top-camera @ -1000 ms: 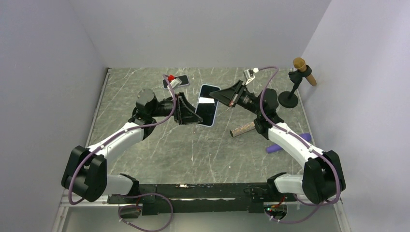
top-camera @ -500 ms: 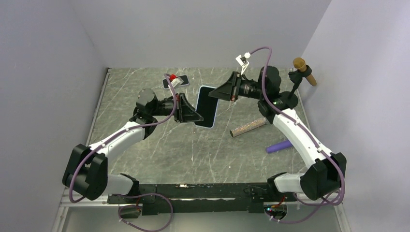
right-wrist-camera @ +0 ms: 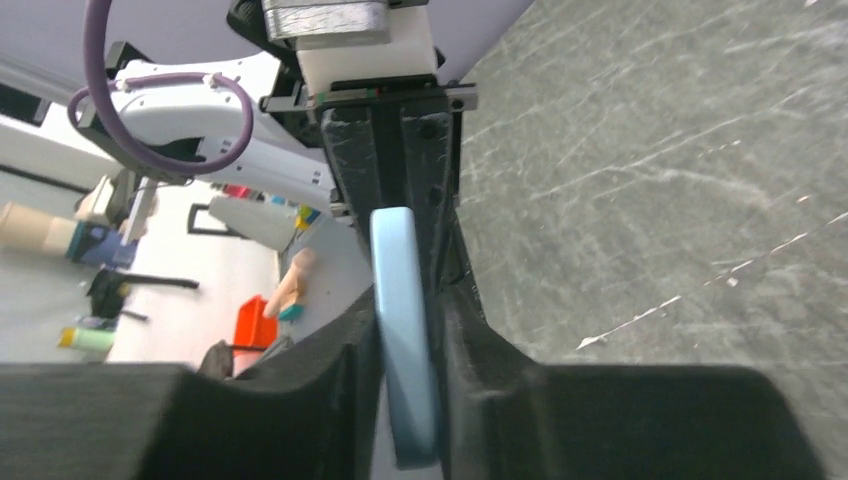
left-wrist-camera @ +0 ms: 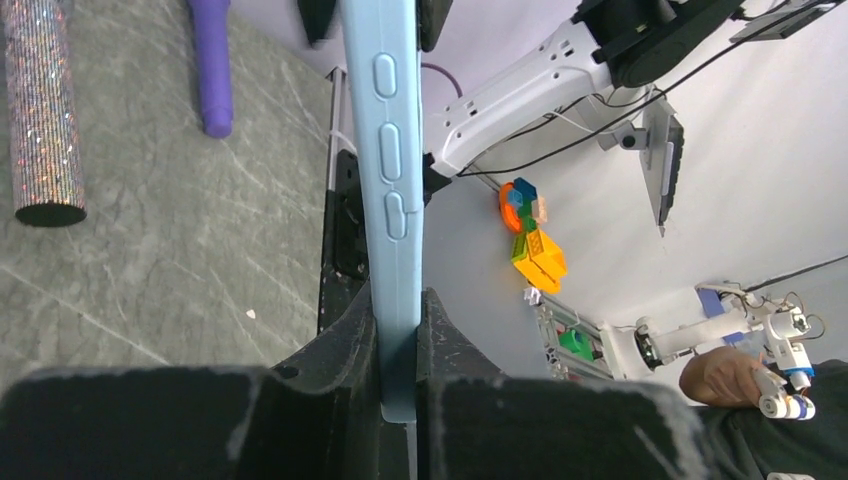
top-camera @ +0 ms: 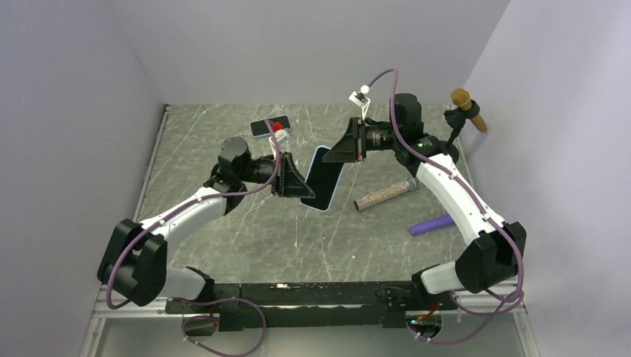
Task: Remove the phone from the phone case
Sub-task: Remove the phone case from the phone.
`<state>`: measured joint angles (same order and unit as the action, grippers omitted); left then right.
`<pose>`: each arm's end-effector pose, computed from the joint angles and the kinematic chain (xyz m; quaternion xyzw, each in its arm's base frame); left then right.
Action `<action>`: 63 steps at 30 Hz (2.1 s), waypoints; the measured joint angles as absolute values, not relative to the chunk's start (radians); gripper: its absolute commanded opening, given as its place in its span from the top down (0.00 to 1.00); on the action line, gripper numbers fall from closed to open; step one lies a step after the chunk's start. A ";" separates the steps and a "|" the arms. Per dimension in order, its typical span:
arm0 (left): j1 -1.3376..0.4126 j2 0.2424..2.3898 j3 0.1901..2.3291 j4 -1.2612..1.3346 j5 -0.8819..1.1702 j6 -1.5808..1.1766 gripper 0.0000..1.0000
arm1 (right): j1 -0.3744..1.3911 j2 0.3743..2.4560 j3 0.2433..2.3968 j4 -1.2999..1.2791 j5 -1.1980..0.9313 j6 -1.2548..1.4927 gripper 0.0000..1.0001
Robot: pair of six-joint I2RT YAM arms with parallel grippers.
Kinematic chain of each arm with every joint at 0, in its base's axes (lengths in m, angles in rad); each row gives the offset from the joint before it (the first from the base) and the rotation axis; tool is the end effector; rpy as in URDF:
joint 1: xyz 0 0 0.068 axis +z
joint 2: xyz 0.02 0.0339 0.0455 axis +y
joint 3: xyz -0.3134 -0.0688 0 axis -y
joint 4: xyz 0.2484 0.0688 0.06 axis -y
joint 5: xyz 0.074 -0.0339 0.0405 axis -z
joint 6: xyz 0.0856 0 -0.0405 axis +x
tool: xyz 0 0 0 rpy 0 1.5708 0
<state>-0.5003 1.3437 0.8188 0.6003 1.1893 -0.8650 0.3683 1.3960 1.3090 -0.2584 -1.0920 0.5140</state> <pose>0.2252 -0.2136 0.3543 0.3018 0.6284 -0.6787 0.2310 0.2758 0.1879 0.4219 -0.2469 0.7190 0.5940 0.2630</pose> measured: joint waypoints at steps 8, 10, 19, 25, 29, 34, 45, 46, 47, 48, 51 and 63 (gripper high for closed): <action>-0.503 1.351 0.863 0.467 1.182 -0.774 0.14 | 0.368 1.395 1.276 -0.204 -1.104 0.541 1.00; -0.501 1.351 0.899 0.416 1.169 -0.743 0.05 | 0.367 1.372 1.217 -0.133 -1.047 0.603 1.00; -0.435 1.340 0.908 0.385 1.094 -0.736 0.13 | 0.300 1.166 0.873 0.330 -0.710 0.952 1.00; -0.389 1.380 0.859 0.563 1.104 -0.892 0.30 | 0.304 1.184 0.744 0.638 -0.553 1.128 1.00; -0.389 1.422 0.831 0.707 1.127 -1.015 0.41 | 0.310 1.237 0.704 0.803 -0.493 1.207 1.00; -0.389 1.485 0.818 0.936 1.151 -1.178 0.50 | 0.318 1.311 0.700 0.929 -0.469 1.273 1.00; -0.367 1.531 0.800 1.120 1.155 -1.325 0.53 | 0.331 1.348 0.684 1.039 -0.473 1.340 1.00; -0.365 1.531 0.800 1.116 1.154 -1.321 0.53 | 0.332 1.348 0.682 1.044 -0.473 1.344 1.00; -0.363 1.530 0.799 1.110 1.153 -1.318 0.54 | 0.334 1.348 0.681 1.049 -0.473 1.347 1.00; -0.361 1.527 0.799 1.097 1.153 -1.310 0.54 | 0.336 1.348 0.679 1.053 -0.473 1.351 1.00; -0.361 1.515 0.798 1.055 1.151 -1.279 0.54 | 0.344 1.352 0.677 1.064 -0.473 1.358 1.00; -0.361 1.482 0.793 1.004 1.141 -1.224 0.63 | 0.382 1.380 0.677 1.078 -0.472 1.359 1.00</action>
<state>-0.3614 1.4818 0.7933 1.0039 1.1408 -1.2236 0.3824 1.3796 0.6773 1.0779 -0.4725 1.3586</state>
